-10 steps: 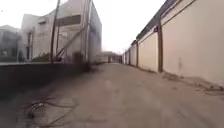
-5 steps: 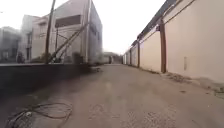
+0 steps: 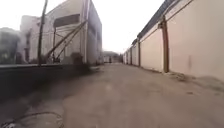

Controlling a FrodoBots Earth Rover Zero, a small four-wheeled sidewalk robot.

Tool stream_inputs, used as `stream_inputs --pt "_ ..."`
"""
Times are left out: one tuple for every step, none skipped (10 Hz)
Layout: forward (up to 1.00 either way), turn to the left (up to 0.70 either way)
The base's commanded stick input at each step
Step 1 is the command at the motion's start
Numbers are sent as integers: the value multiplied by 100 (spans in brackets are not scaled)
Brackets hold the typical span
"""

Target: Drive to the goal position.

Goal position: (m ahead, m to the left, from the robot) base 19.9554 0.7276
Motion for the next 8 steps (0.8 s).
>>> stream_inputs --pt "50 0" --pt "50 0" --pt "50 0" --pt "50 0" --pt "50 0" --pt "50 0" --pt "50 0" --pt "50 0"
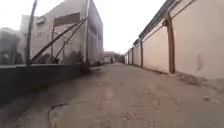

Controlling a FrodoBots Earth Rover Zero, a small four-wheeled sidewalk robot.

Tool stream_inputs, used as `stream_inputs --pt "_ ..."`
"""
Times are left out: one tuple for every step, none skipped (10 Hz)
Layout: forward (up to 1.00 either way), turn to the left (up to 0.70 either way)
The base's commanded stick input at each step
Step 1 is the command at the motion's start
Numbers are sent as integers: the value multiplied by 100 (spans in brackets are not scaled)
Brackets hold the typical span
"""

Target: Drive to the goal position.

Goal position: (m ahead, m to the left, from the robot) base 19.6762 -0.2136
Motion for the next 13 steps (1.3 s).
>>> stream_inputs --pt "50 0" --pt "50 0" --pt "50 0" --pt "50 0" --pt "50 0" --pt "50 0" --pt "50 0" --pt "50 0" --pt "50 0" --pt "50 0" --pt "50 0" --pt "50 0" --pt "50 0"
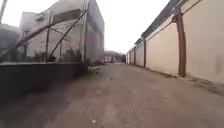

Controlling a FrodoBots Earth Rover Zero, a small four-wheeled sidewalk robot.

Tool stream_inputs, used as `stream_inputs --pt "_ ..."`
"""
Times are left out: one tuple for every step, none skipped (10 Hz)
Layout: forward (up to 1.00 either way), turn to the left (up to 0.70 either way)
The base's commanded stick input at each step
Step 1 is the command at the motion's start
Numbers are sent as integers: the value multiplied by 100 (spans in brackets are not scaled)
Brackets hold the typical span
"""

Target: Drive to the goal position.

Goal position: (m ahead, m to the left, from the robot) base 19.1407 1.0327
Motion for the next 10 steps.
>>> stream_inputs --pt "50 0" --pt "50 0" --pt "50 -10" --pt "50 -28" --pt "50 -48" --pt "50 -29" --pt "50 -9" --pt "50 0" --pt "50 0" --pt "50 0"
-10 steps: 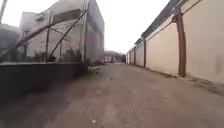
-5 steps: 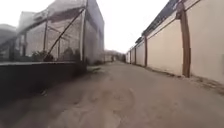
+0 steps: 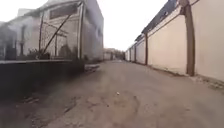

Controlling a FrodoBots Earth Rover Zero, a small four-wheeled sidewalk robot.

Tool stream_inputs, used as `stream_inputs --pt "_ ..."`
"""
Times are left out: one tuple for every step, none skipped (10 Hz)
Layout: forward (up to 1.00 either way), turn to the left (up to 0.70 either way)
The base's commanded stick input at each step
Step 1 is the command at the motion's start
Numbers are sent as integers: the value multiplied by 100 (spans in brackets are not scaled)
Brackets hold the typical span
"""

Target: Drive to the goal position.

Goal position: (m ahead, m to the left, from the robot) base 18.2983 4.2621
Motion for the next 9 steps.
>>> stream_inputs --pt "50 0" --pt "50 0" --pt "50 0" --pt "50 0" --pt "50 0" --pt "50 0" --pt "50 0" --pt "50 0" --pt "50 0"
